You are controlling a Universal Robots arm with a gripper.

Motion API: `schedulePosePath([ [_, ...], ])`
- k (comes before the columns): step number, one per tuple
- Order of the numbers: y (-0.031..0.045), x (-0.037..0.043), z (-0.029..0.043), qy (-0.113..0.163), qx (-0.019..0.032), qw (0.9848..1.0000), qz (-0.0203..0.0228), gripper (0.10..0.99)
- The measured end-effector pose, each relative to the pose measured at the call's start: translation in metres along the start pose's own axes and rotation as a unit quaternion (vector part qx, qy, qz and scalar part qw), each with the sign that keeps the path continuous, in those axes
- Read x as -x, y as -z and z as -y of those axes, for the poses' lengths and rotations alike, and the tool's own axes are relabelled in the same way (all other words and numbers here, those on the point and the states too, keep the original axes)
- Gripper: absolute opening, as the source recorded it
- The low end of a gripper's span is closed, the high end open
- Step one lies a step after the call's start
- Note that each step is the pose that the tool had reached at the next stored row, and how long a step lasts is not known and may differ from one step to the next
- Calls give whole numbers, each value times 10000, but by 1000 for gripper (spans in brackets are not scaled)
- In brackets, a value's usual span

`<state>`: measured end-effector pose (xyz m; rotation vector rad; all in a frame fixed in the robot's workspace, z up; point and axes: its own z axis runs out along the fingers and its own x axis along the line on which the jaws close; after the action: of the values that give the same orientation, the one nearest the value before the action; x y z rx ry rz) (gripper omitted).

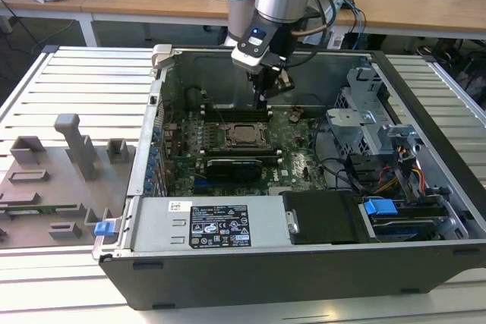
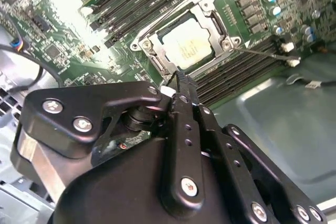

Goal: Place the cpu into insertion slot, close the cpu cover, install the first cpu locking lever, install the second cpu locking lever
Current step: 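Install the first cpu locking lever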

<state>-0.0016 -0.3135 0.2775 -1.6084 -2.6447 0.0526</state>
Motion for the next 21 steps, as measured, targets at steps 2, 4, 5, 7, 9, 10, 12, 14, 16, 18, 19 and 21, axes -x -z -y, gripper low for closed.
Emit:
schedulePosePath([
  [2, 0, 0, 0, 157, -3, 9999, 8, 106],
  [4, 0, 0, 0, 300, -6, 9995, 16, 106],
  [5, 0, 0, 0, 422, -9, 9991, 22, 106],
  [7, 0, 0, 0, 584, -12, 9983, 31, 106],
  [9, 0, 0, 0, 865, -18, 9962, 46, 106],
  [10, 0, 0, 0, 946, -20, 9955, 50, 106],
  [12, 0, 0, 0, 1112, -24, 9938, 59, 106],
  [14, 0, 0, 0, 1280, -27, 9917, 68, 106],
  [16, 0, 0, 0, 1504, -32, 9886, 79, 106],
  [18, 0, 0, 0, 1817, -39, 9833, 96, 106],
  [19, 0, 0, 0, 1978, -42, 9802, 105, 106],
  [21, 0, 0, 0, 2222, -47, 9749, 118, 106],
])
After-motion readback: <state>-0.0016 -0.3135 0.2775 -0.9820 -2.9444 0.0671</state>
